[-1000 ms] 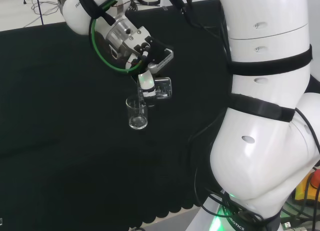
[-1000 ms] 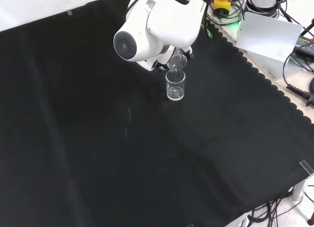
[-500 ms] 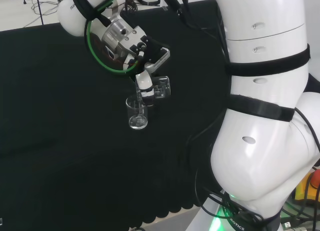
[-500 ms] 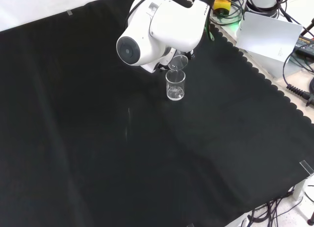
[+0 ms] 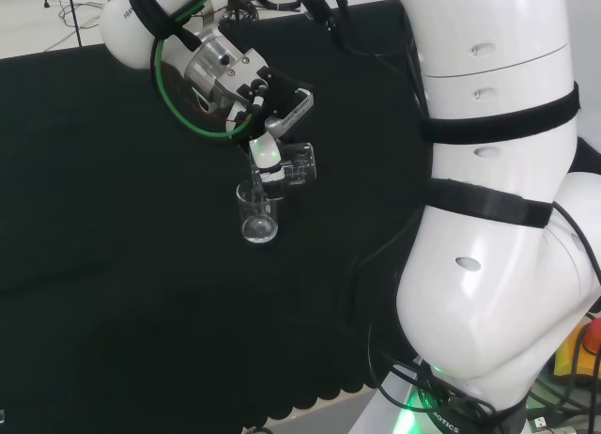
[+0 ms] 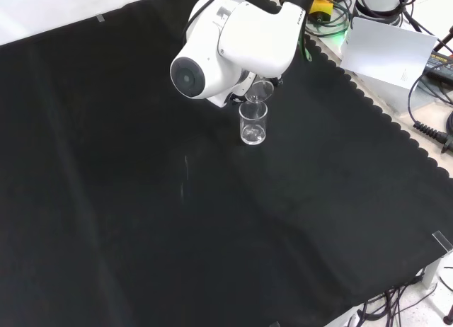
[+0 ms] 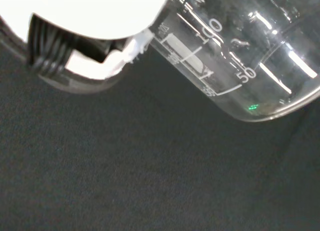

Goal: Pour the water from the handheld beaker into the one on the table.

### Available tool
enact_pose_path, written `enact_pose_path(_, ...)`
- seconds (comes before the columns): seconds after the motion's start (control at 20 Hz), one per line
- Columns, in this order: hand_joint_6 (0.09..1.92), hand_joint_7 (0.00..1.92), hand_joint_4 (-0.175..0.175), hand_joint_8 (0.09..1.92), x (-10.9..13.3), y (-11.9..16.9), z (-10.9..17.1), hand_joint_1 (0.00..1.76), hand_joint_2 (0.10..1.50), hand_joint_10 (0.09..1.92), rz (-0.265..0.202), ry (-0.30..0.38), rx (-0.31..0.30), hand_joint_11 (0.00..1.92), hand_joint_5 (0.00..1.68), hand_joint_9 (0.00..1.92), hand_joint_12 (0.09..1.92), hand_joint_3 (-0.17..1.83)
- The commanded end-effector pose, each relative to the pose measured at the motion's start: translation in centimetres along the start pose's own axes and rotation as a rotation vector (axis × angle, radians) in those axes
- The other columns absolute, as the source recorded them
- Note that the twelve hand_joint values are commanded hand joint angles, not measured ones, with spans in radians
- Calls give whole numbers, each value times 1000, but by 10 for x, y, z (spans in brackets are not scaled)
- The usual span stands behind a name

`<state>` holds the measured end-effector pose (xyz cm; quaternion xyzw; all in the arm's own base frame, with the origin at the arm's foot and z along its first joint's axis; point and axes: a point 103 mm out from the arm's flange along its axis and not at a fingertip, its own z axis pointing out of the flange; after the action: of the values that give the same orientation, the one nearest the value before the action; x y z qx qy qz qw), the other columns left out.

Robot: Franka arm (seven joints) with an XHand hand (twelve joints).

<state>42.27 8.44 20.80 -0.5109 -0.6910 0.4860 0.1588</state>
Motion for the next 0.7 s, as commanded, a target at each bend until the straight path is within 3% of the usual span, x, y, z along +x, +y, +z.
enact_pose_path(0.05,205,1597,-175,87,3,-1,-1,1325,659,87,12,-10,9,1449,1477,1689,632,538)
enact_pose_path(0.4,206,1597,-175,87,3,-2,-2,1325,659,87,13,-11,8,1450,1476,1689,632,537)
enact_pose_path(0.7,207,1596,-175,87,-5,-4,0,1325,659,87,-12,9,-31,1450,1476,1690,632,537)
